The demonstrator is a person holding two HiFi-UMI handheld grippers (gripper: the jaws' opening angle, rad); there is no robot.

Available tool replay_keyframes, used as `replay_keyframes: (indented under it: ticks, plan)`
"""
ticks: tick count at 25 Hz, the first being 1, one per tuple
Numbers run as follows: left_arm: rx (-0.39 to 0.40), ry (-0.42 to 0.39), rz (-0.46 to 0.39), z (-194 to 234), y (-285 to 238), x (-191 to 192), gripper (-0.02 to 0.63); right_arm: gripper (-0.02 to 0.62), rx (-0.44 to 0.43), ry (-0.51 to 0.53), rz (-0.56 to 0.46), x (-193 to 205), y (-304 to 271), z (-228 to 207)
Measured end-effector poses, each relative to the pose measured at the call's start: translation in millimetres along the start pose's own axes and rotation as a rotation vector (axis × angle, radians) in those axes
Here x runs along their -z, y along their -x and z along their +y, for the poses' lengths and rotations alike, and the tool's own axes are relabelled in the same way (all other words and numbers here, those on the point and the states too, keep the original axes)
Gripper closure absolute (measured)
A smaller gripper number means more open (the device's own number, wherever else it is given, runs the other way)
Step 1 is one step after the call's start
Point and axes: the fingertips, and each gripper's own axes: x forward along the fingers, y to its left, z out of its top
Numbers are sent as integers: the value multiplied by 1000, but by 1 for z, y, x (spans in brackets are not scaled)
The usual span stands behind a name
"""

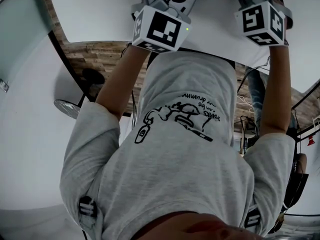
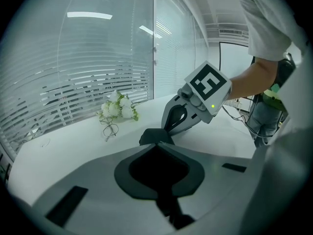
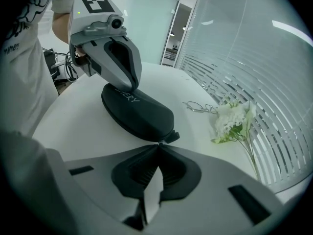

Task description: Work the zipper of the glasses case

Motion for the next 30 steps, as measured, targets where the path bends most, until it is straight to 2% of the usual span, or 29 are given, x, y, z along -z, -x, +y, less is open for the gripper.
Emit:
replay_keyframes:
  ticks: [8, 23, 30]
  plan:
    - [-2, 5, 6, 2, -2, 1, 584, 591, -31, -25, -11, -3, 4, 22]
    - [13, 34, -9, 3, -7, -3, 584, 591, 7, -65, -1, 1, 5, 22]
    - [14, 28, 6, 2, -6, 1, 584, 590, -21, -83, -10, -3, 4, 36]
